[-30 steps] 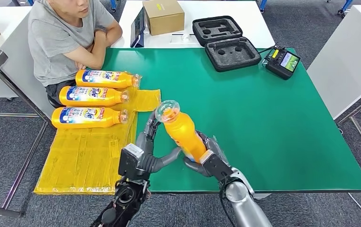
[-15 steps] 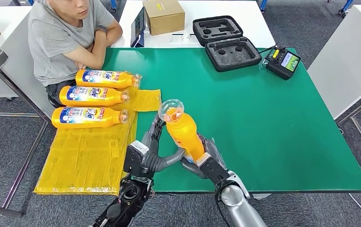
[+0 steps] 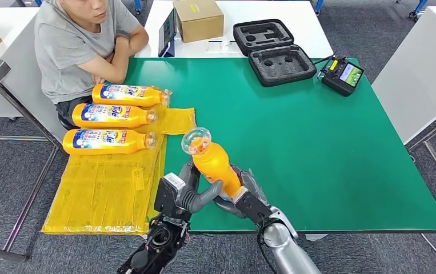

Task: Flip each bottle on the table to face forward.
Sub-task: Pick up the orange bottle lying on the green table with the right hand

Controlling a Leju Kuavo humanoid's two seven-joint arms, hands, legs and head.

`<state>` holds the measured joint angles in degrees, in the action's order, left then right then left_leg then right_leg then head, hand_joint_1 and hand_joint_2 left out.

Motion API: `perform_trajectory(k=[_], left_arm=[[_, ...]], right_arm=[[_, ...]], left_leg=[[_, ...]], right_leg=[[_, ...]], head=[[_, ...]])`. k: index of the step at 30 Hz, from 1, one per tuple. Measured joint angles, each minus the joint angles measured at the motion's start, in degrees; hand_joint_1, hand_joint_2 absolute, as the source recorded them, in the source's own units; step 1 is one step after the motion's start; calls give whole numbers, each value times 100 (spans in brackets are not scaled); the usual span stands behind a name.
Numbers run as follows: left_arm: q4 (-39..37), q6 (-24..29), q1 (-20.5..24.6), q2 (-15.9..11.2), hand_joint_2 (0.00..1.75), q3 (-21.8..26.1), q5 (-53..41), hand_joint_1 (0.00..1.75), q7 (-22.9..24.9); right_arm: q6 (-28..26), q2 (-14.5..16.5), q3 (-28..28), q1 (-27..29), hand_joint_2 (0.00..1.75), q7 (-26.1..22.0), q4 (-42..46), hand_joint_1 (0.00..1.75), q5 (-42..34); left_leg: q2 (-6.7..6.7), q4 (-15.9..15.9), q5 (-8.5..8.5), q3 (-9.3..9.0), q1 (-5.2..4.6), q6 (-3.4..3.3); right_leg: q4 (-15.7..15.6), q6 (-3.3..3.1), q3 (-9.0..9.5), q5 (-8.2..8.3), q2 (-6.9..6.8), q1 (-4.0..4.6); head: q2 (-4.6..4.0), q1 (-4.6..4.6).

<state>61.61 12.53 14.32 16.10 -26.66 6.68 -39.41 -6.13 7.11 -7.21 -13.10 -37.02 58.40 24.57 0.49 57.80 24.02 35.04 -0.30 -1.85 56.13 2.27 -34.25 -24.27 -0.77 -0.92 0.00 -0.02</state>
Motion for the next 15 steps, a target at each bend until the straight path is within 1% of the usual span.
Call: perform_trajectory(k=[11, 15], left_arm=[[59, -45, -16, -32, 0, -22, -87, 0, 96], [46, 50, -7, -34, 175, -42, -179, 0, 97]], right_arm=[[-2, -1, 6, -26, 175, -14, -126, 175, -4], [33, 19, 3, -37, 175, -22, -161, 175, 0]], left_leg=[[0, 0, 0, 0, 0, 0], [0, 0, 0, 0, 0, 0]], right_leg=[[0, 0, 0, 0, 0, 0], [0, 0, 0, 0, 0, 0]], head=[[0, -1], [0, 0]])
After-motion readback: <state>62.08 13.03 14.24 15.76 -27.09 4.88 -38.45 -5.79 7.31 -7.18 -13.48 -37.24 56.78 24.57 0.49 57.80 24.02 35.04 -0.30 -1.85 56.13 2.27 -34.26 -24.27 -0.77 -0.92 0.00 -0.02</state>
